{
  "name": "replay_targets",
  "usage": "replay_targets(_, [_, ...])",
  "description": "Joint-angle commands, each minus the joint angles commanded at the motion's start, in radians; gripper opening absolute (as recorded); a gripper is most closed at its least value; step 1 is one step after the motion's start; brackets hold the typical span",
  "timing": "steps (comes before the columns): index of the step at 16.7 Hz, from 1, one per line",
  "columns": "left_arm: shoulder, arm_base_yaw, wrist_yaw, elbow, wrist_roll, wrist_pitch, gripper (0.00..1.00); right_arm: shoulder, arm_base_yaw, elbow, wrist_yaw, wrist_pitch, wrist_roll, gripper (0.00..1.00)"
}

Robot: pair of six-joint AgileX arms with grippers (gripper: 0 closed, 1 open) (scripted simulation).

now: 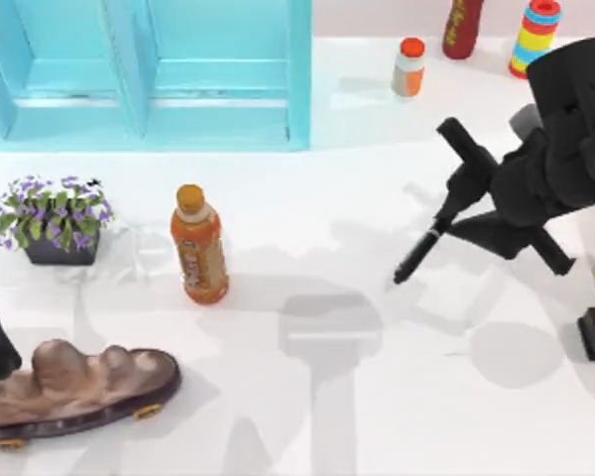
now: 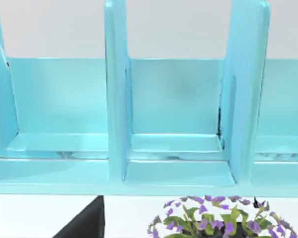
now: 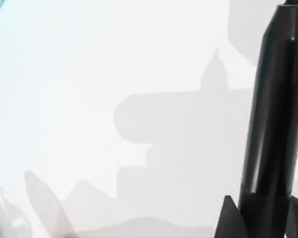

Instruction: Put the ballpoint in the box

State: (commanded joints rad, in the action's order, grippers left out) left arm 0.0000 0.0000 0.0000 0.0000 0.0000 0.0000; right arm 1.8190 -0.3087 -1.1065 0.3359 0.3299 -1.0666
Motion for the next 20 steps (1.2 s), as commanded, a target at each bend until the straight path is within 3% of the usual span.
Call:
replay_targets(4, [0.0,0.0,0.0,0.0,0.0,0.0,1.0,-0.06,-0.001,-0.054,0.005,0.1,0.001,0.0])
replay_targets(12, [0.0,0.0,0.0,0.0,0.0,0.0,1.0,-0.062,0.029,-0.075,0.0,0.104,0.002,0.0])
replay_targets(16, [0.0,0.0,0.0,0.0,0.0,0.0,1.0,-0.086,0.198,-0.116,-0.016,0.096,0.012,0.0])
replay_targets(20, [0.0,0.0,0.0,0.0,0.0,0.0,1.0,-0.136,0.469,-0.1,-0.004,0.108,0.04,0.0])
